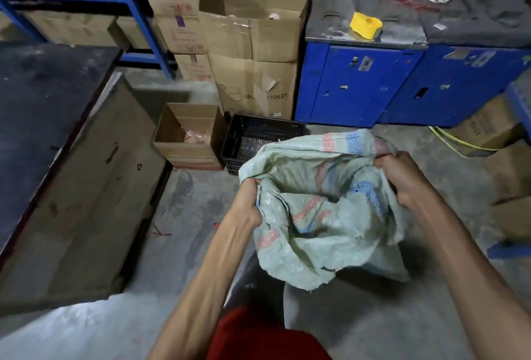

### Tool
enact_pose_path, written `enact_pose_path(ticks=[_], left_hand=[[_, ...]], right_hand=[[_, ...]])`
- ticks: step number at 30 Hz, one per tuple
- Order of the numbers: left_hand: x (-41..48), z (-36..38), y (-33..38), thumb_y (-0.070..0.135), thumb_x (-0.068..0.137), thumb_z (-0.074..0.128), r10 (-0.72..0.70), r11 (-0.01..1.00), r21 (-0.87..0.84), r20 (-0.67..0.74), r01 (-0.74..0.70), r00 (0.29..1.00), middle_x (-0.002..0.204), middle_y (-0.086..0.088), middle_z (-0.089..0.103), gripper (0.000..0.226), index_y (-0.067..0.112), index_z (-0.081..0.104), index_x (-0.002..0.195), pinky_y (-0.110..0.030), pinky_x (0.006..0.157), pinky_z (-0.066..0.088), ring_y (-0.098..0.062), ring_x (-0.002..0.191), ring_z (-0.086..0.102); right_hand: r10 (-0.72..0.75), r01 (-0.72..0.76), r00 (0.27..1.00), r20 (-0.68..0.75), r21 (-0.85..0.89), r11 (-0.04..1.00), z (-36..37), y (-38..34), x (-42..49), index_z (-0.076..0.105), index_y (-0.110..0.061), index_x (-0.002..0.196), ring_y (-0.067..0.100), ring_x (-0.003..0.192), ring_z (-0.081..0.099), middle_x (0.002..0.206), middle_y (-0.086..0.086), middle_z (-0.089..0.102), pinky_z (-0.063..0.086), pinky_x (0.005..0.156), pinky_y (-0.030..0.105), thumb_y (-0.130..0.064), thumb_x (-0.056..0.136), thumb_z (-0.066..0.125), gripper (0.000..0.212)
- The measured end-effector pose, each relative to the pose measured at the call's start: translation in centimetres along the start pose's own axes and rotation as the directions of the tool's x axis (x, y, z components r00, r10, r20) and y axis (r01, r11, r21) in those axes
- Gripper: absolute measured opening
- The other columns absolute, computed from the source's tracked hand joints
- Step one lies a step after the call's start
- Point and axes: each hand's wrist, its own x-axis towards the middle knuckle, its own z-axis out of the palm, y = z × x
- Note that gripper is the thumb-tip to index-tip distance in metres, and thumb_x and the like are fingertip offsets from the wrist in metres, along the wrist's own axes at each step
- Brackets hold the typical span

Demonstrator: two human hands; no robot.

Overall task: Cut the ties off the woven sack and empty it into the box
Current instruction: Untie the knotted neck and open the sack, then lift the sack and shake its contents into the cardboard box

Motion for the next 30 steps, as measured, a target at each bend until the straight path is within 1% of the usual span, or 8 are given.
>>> enact_pose_path(ticks=[5, 7, 10, 14, 17, 24, 27, 30], left_hand=[[11.7, 2.8, 4.3, 0.037, 0.108, 0.029, -0.168, 0.984, -0.054, -0.012, 0.167, 0.986, 0.133, -0.023, 0.062, 0.054, -0.002, 0.057, 0.135, -0.040, 0.075, 0.055, -0.037, 0.121, 0.059], [16.5, 3.7, 5.8, 0.028, 0.109, 0.029, -0.205, 0.973, -0.117, -0.064, 0.197, 0.977, 0.146, -0.021, 0.052, 0.051, -0.004, 0.045, 0.145, -0.035, 0.073, 0.051, -0.035, 0.118, 0.060], [24.8, 5.1, 8.0, 0.037, 0.107, 0.030, -0.199, 0.973, -0.140, -0.107, 0.184, 0.974, 0.111, -0.017, 0.073, 0.055, 0.000, 0.049, 0.142, -0.034, 0.068, 0.051, -0.024, 0.083, 0.066], [35.2, 6.4, 10.9, 0.024, 0.105, 0.032, -0.184, 0.960, -0.230, -0.077, 0.162, 0.980, 0.083, -0.009, 0.077, 0.049, -0.001, 0.073, 0.094, -0.035, 0.064, 0.057, -0.025, 0.085, 0.072], [44.6, 6.4, 11.6, 0.013, 0.099, 0.037, 0.073, 0.937, -0.344, 0.023, -0.061, 0.997, 0.099, -0.020, 0.077, 0.044, -0.004, 0.078, 0.098, -0.040, 0.085, 0.058, -0.035, 0.103, 0.070], [69.4, -1.8, 9.8, 0.039, 0.092, 0.056, 0.251, 0.618, -0.723, -0.191, -0.309, 0.949, 0.147, -0.024, 0.049, 0.068, 0.003, 0.041, 0.147, -0.049, 0.119, 0.031, -0.039, 0.138, 0.047], [77.1, -3.8, 8.1, 0.034, 0.074, 0.075, 0.089, 0.879, -0.419, -0.327, -0.229, 0.941, 0.105, -0.021, 0.071, 0.074, 0.000, 0.053, 0.137, -0.043, 0.097, 0.051, -0.031, 0.107, 0.064], [81.3, -3.8, 7.2, 0.028, 0.094, 0.057, 0.124, 0.992, 0.053, -0.548, -0.114, 0.827, 0.043, 0.002, 0.058, 0.034, 0.009, 0.065, 0.067, -0.019, 0.054, 0.045, -0.012, 0.052, 0.054]], right_hand=[[0.188, -0.184, 0.981, 0.041, -0.079, 0.980, 4.0, 0.3, 14.1, 0.068, -0.001, 0.104, 0.036, 0.087, 0.072, 0.098, 0.022, 0.074, 0.058, 0.079, 0.052, -0.017, 0.071, 0.063, 0.037], [0.231, -0.217, 0.970, 0.072, -0.161, 0.963, 6.1, 1.6, 19.8, 0.068, -0.003, 0.113, 0.032, 0.088, 0.071, 0.100, 0.016, 0.074, 0.059, 0.078, 0.049, -0.026, 0.069, 0.067, 0.049], [0.316, -0.296, 0.941, 0.123, -0.153, 0.943, 8.8, 2.4, 27.2, 0.068, -0.005, 0.114, 0.027, 0.077, 0.064, 0.091, 0.013, 0.070, 0.050, 0.073, 0.033, -0.013, 0.084, 0.057, 0.033], [0.414, -0.395, 0.885, 0.214, -0.129, 0.910, 11.5, 2.8, 38.2, 0.070, -0.005, 0.095, 0.027, 0.068, 0.060, 0.070, 0.011, 0.066, 0.048, 0.067, 0.034, -0.005, 0.085, 0.057, 0.016], [0.431, -0.422, 0.802, 0.414, -0.118, 0.899, 16.4, 2.5, 47.5, 0.072, -0.011, 0.079, 0.020, 0.059, 0.066, 0.062, 0.005, 0.071, 0.052, 0.063, 0.028, -0.013, 0.078, 0.066, 0.006], [0.113, -0.359, 0.687, 0.718, 0.200, 0.912, 34.8, 13.5, 67.9, 0.079, -0.018, 0.060, 0.008, 0.059, 0.072, 0.061, -0.002, 0.074, 0.054, 0.064, 0.019, -0.026, 0.101, 0.044, 0.054], [0.221, -0.442, 0.770, 0.599, 0.250, 0.861, 40.8, 22.3, 74.6, 0.074, -0.013, 0.077, 0.024, 0.071, 0.069, 0.079, 0.006, 0.073, 0.054, 0.061, 0.021, -0.032, 0.092, 0.051, 0.033], [0.277, -0.463, 0.769, 0.576, 0.203, 0.863, 42.7, 27.8, 77.8, 0.066, -0.014, 0.095, 0.028, 0.081, 0.066, 0.095, 0.010, 0.070, 0.054, 0.069, 0.026, -0.033, 0.091, 0.049, 0.026]])
